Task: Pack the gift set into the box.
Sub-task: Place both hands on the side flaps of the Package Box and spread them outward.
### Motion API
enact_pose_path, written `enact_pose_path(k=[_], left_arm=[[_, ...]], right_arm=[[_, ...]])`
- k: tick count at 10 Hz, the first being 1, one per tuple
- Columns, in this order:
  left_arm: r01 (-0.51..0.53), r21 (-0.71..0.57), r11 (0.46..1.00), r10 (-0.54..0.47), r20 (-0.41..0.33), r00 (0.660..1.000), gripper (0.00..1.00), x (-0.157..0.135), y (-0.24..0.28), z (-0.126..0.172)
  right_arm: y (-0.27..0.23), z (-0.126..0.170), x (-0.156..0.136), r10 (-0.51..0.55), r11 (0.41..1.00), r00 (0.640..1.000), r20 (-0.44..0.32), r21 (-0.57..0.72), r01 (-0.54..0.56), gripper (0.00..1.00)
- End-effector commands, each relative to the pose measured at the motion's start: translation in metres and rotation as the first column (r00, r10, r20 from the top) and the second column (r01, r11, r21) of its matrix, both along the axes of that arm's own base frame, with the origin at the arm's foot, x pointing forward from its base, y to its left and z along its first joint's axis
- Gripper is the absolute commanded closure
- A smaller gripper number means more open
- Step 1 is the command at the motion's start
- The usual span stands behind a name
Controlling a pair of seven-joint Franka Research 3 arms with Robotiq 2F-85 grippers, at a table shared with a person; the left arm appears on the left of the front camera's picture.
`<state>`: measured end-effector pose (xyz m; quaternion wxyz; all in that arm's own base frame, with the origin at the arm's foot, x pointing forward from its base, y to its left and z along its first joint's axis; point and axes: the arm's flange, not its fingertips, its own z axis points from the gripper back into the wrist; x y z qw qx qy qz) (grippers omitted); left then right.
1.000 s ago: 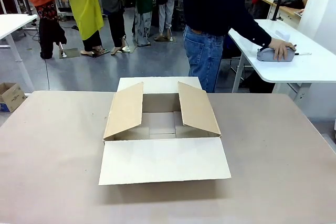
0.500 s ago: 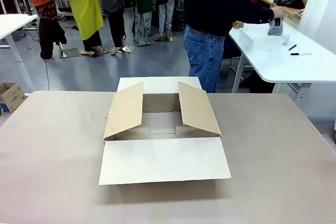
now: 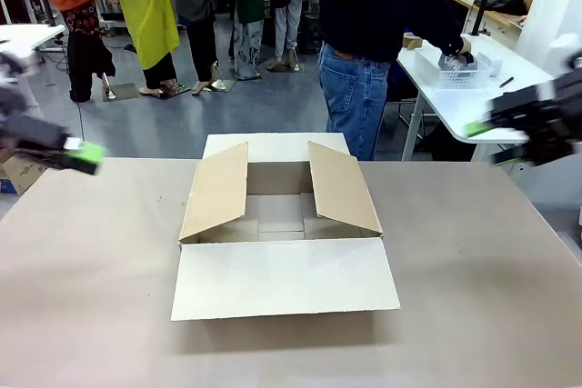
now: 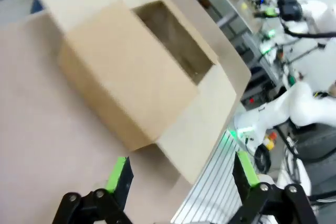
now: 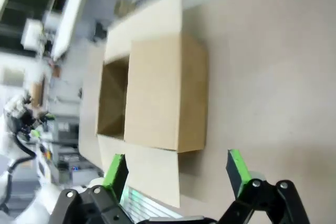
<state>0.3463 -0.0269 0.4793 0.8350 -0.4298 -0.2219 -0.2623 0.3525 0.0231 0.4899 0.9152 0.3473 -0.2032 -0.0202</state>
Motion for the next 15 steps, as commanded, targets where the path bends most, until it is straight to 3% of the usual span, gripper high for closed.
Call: enact_pose_path(k=[1,3,4,6,7,8,9,11,12,13,14,15], left_arm=[[-0.066,-0.064,0.996,0.065,-0.014,0.998,0.00,0.001,0.056,-0.019],[-0.066,-0.064,0.996,0.065,-0.014,0.998,0.00,0.001,0.056,-0.019],[-0.033,-0.014,0.999,0.033,-0.012,0.999,0.00,0.002,0.011,-0.002],[-0.234,0.049,0.971,0.238,-0.107,0.965,0.00,0.018,-0.025,0.027],[-0.238,0.082,0.968,0.247,-0.133,0.960,0.00,0.028,-0.048,0.043],[-0.253,0.127,0.959,0.270,-0.133,0.954,0.00,0.039,-0.070,0.056],[-0.316,0.167,0.934,0.338,-0.125,0.933,0.00,0.051,-0.092,0.064],[-0.379,0.246,0.892,0.421,-0.149,0.895,0.00,0.064,-0.161,0.055],[-0.321,0.329,0.888,0.378,-0.127,0.917,0.00,0.048,-0.192,0.028],[-0.350,0.183,0.919,0.374,-0.114,0.920,0.00,0.053,-0.141,0.066],[-0.350,0.183,0.919,0.374,-0.114,0.920,0.00,0.053,-0.141,0.066],[-0.343,0.244,0.907,0.379,-0.118,0.918,0.00,0.053,-0.183,0.043]], right_arm=[[-0.051,0.010,-0.009,-0.072,0.996,0.997,0.022,0.047,0.070,0.00],[-0.051,0.010,-0.009,-0.072,0.996,0.997,0.022,0.047,0.070,0.00],[-0.051,0.010,-0.009,-0.072,0.996,0.997,0.022,0.047,0.070,0.00],[-0.052,0.008,-0.006,-0.087,0.995,0.996,0.018,0.050,0.086,0.00],[-0.039,0.006,-0.013,0.161,0.985,0.981,-0.106,0.086,-0.152,0.00],[-0.029,0.006,-0.017,0.250,0.967,0.952,-0.176,0.103,-0.235,0.00],[-0.023,0.007,-0.018,0.267,0.961,0.947,-0.179,0.124,-0.247,0.00],[-0.009,0.004,-0.012,0.266,0.960,0.948,-0.177,0.133,-0.245,0.00],[-0.004,0.002,-0.007,0.199,0.977,0.967,-0.159,0.106,-0.183,0.00],[-0.004,-0.002,-0.024,0.271,0.958,0.943,-0.191,0.145,-0.246,0.00],[-0.004,-0.002,-0.024,0.271,0.958,0.943,-0.191,0.145,-0.246,0.00],[-0.004,-0.002,-0.024,0.271,0.958,0.943,-0.191,0.145,-0.246,0.00]])
